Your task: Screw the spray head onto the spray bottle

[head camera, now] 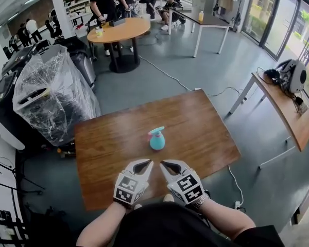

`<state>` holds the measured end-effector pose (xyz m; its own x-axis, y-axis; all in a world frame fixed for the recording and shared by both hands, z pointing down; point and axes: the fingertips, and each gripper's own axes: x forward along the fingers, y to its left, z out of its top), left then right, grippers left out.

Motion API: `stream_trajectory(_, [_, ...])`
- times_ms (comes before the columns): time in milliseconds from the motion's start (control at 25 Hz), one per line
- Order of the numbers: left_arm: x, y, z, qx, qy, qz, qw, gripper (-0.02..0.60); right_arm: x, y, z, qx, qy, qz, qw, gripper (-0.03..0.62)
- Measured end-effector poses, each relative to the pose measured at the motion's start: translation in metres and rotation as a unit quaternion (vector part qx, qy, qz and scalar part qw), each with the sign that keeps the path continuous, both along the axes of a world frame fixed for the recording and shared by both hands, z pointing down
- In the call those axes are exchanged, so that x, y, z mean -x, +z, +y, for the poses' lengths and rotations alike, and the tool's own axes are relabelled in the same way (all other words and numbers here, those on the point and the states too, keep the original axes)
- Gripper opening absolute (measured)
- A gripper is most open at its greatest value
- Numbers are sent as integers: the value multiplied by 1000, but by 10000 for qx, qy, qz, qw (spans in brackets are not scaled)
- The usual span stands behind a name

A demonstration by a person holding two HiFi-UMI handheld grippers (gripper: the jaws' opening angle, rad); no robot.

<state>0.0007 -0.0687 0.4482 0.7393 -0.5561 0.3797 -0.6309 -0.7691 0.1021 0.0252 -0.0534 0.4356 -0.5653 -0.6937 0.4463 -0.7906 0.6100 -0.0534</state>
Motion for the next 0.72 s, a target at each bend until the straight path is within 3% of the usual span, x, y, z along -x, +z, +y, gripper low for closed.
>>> stream_trajectory(160, [11,-17,1,-100,168,103,9998,15,10,-13,-5,-131,384,-161,9990,-8])
stream_trajectory(360, [17,-25,11,73,372,260,9989,15,17,-9,3,-58,755,-247,9968,-8])
stream_trajectory(720, [16,-27,19,78,555,292,9980,17,15,-17,9,-104,1061,-220,9941,-8])
